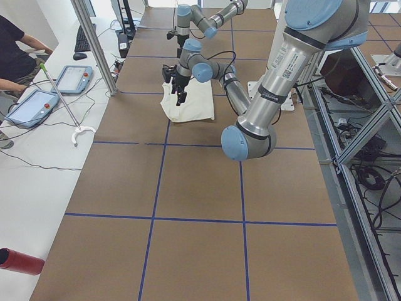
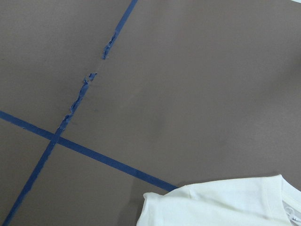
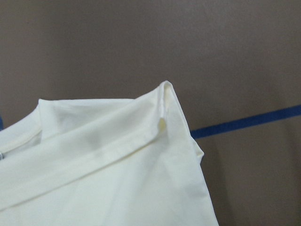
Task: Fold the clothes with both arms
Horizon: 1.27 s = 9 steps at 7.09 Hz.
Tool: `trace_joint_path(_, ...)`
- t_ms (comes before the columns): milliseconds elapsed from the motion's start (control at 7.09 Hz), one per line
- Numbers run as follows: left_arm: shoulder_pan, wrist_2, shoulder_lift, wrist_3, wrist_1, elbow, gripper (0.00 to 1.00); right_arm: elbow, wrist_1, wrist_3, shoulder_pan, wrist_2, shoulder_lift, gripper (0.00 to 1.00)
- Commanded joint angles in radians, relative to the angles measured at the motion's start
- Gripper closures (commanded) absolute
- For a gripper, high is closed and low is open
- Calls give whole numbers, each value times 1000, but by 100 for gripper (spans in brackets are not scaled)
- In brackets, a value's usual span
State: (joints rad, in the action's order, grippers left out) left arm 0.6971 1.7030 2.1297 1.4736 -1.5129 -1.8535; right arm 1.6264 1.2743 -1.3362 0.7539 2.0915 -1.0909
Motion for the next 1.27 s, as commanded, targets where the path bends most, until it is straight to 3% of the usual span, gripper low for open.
trace_joint_path(0, -24, 0, -10, 39, 11, -38, 0, 108, 2, -35, -119, -108, -110, 0)
trace_joint_path(564, -53, 0, -10, 62, 13, -53, 0, 133, 0, -31, -160, -105, -181, 0)
trace_joint_path(846, -53, 0, -11, 62, 13, -65, 0, 153, 0, -32, -176, -102, -190, 62)
trace_joint_path(987, -53, 0, -11, 62, 14, -65, 0, 152, 0, -32, -180, -102, -190, 88)
trace_joint_path(1128, -53, 0, -10, 62, 14, -65, 0, 155, 0, -26, -180, -99, -190, 100)
